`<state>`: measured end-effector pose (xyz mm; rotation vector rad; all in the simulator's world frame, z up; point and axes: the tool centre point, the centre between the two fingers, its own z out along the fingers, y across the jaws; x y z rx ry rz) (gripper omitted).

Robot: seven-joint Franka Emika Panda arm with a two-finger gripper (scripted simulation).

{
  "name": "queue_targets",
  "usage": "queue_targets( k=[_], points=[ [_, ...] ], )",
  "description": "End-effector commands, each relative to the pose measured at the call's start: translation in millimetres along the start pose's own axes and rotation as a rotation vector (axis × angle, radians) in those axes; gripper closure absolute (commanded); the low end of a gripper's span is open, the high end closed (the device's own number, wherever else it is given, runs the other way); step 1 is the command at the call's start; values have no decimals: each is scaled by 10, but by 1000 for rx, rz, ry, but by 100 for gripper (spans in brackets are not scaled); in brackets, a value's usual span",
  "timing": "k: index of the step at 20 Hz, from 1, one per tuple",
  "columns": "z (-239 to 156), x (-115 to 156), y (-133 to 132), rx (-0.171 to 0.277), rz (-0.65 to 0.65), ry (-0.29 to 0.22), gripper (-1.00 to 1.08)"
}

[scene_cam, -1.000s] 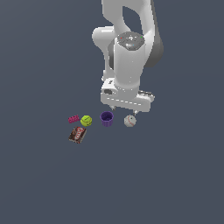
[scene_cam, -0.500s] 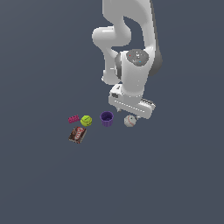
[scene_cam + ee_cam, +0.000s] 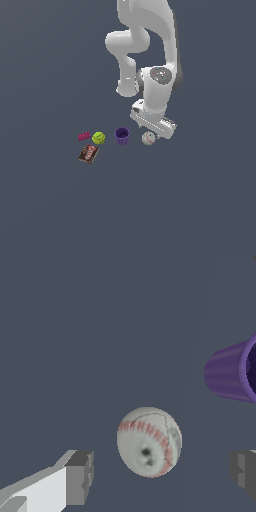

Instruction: Pick up a designated object from a clutter of objects.

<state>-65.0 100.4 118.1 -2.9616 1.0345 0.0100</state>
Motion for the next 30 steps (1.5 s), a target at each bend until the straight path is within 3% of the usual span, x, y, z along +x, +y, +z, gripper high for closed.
queue_targets(
  k=[1, 17, 30],
  points=[
    [72, -59, 8, 0, 35, 3, -92],
    [243, -169, 31, -2, 94, 7, -92],
    [685, -172, 38, -2, 97, 8, -92]
  ],
)
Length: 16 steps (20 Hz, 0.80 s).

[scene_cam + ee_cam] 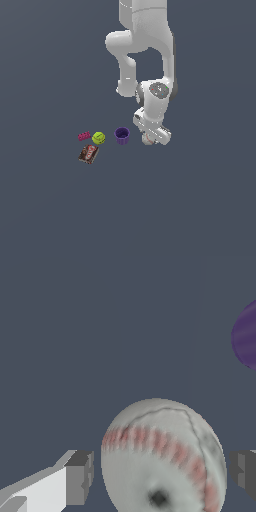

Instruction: Pick up a designated object from a clutter of objects.

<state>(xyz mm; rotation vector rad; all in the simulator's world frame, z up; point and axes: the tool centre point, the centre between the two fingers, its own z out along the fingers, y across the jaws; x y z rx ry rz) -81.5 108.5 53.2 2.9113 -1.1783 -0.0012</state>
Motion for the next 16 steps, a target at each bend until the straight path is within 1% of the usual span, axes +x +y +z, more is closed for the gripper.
queue_targets(
  k=[1, 3, 4, 16],
  points=[
    [46, 1, -4, 1, 0, 1, -92],
    [56, 1, -4, 1, 0, 1, -92],
    [56, 1, -4, 1, 0, 1, 108],
    [37, 6, -14, 3, 0, 1, 108]
  ],
)
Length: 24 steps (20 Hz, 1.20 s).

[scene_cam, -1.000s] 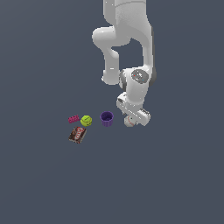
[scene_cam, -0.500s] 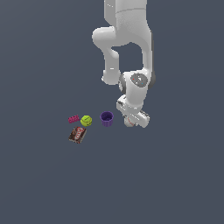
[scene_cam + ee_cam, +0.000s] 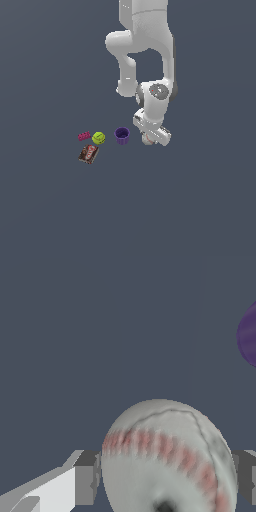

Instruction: Pick up a designated object from a clutter of objects.

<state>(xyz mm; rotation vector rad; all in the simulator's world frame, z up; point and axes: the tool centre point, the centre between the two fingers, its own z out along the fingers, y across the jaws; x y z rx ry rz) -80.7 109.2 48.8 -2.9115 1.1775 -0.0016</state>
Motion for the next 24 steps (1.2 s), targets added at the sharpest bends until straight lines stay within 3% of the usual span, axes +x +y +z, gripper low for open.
queue_targets(
  k=[1, 12, 24],
  points=[
    [-18, 12, -5, 1, 0, 0, 108],
    [-427, 239, -68, 0, 1, 1, 108],
    [-1397, 782, -227, -1, 2, 1, 108]
  ],
)
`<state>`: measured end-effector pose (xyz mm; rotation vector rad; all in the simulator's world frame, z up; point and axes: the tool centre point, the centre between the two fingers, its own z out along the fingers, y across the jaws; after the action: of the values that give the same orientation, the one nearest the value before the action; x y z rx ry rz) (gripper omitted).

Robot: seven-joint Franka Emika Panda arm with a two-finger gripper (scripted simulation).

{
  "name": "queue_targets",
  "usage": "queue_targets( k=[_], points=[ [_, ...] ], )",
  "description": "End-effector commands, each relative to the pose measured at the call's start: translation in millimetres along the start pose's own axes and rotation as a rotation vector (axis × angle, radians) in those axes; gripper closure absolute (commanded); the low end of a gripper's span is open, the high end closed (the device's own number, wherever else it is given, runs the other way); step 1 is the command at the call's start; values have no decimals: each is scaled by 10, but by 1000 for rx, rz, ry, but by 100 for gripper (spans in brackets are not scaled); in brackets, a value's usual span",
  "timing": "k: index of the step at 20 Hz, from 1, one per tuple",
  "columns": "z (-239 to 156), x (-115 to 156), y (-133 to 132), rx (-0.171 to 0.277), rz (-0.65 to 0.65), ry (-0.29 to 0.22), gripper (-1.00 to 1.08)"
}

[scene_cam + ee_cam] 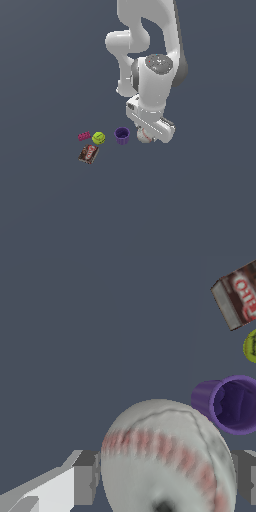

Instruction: Pick up a designated object from a clutter of objects.

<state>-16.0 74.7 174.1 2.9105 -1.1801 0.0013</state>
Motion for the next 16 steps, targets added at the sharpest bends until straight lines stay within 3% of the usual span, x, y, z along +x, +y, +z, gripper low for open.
queue_targets(
  k=[1, 16],
  points=[
    [-232, 126, -39, 1, 0, 1, 108],
    [-1443, 821, -278, 0, -1, 0, 108]
  ],
)
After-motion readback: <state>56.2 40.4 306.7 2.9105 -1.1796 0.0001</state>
